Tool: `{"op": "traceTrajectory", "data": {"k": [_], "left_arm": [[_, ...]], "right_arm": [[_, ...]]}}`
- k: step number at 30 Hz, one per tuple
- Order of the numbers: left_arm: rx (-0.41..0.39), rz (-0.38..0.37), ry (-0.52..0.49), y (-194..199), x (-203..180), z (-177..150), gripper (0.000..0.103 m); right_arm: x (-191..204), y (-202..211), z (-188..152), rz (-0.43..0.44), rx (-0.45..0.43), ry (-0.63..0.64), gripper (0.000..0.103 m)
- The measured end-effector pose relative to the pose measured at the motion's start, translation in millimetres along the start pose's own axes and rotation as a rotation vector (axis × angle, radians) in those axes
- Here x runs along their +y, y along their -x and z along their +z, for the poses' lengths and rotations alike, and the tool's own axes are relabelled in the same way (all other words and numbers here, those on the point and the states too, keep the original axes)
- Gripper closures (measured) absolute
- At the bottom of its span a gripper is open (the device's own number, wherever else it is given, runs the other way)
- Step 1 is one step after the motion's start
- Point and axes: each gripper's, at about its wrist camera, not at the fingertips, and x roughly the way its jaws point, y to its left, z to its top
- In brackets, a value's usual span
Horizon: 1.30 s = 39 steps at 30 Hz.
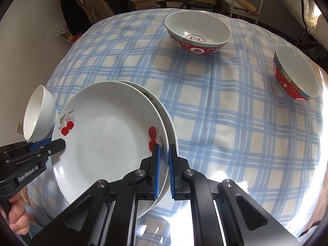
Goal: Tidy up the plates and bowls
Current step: 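Carry the left tool's plate over a plate while the right tool carries its plate onto a stack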
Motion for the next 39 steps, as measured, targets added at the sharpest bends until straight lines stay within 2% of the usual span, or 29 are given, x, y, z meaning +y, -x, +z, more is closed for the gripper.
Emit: {"op": "traceTrajectory", "data": {"k": [19,26,30,39], "left_arm": [[0.018,-0.008,-0.025,-3.5,0.0,1.9,0.086],[0.016,-0.002,-0.043,-4.4,-3.4,1.7,0.085],[0.037,-0.023,-0.045,-7.1,-5.6,0.8,0.085],[0.020,0.021,-0.062,-5.0,-6.9,-0.8,0.083]], "right_arm": [[0.3,0.1,2.5,0.013,0.009,0.003,0.091],[0.3,1.0,3.4,0.002,-0.004,0.012,0.091],[-0.3,0.9,5.2,-0.039,-0.019,0.027,0.087],[-1.4,2.0,8.0,-0.012,-0.012,0.004,0.086]]}}
